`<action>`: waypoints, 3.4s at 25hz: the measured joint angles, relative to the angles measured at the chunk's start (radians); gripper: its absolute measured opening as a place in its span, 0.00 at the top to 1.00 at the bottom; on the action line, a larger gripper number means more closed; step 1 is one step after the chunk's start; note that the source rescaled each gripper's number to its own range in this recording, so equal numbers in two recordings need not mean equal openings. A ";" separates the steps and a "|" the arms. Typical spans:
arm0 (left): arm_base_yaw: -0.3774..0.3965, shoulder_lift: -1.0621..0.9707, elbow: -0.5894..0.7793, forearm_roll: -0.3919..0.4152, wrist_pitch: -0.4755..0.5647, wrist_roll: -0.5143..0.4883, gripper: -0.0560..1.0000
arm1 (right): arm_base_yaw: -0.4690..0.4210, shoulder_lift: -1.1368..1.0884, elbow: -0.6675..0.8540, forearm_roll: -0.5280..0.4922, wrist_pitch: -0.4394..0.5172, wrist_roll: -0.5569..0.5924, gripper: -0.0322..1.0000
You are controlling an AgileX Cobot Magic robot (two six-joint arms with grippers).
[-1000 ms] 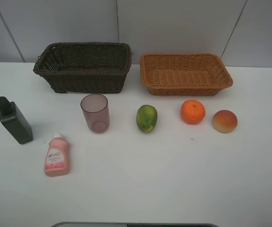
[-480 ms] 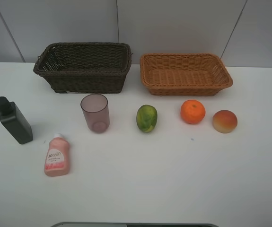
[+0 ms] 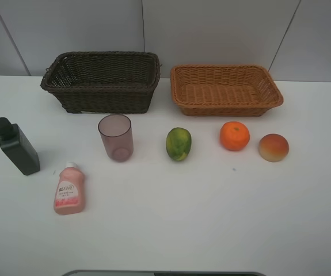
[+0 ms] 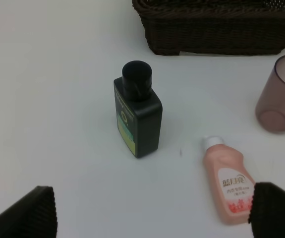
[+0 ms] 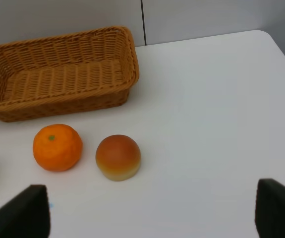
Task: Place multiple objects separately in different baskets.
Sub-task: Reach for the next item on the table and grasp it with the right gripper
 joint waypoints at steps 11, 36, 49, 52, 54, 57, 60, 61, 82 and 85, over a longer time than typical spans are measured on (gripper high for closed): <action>0.000 0.000 0.000 0.000 0.000 0.000 0.00 | 0.000 0.013 0.000 0.000 0.000 0.000 0.23; 0.000 0.000 0.000 0.000 -0.001 0.000 0.00 | 0.146 1.232 -0.309 0.031 -0.166 0.014 0.23; 0.000 0.000 0.000 0.000 -0.001 0.000 0.00 | 0.150 1.695 -0.490 -0.003 -0.252 0.072 0.00; 0.000 0.000 0.000 0.000 -0.001 0.000 0.00 | 0.141 1.731 -0.492 -0.002 -0.302 0.072 0.00; 0.000 0.000 0.000 0.000 -0.001 0.000 0.00 | 0.139 1.752 -0.494 -0.004 -0.335 0.072 0.00; 0.000 0.000 0.000 0.000 -0.001 0.000 0.00 | 0.139 1.786 -0.495 0.005 -0.375 0.072 0.00; 0.000 0.000 0.000 0.000 -0.001 0.000 0.00 | 0.139 1.823 -0.495 0.013 -0.383 0.072 0.00; 0.000 0.000 0.000 0.000 -0.001 0.000 0.00 | 0.139 1.836 -0.495 0.016 -0.385 0.072 0.00; 0.000 0.000 0.000 0.000 -0.001 0.000 0.00 | 0.139 1.937 -0.489 0.022 -0.422 0.080 0.00; 0.000 0.000 0.000 0.000 -0.001 0.000 0.00 | 0.139 1.945 -0.489 0.022 -0.421 0.080 0.00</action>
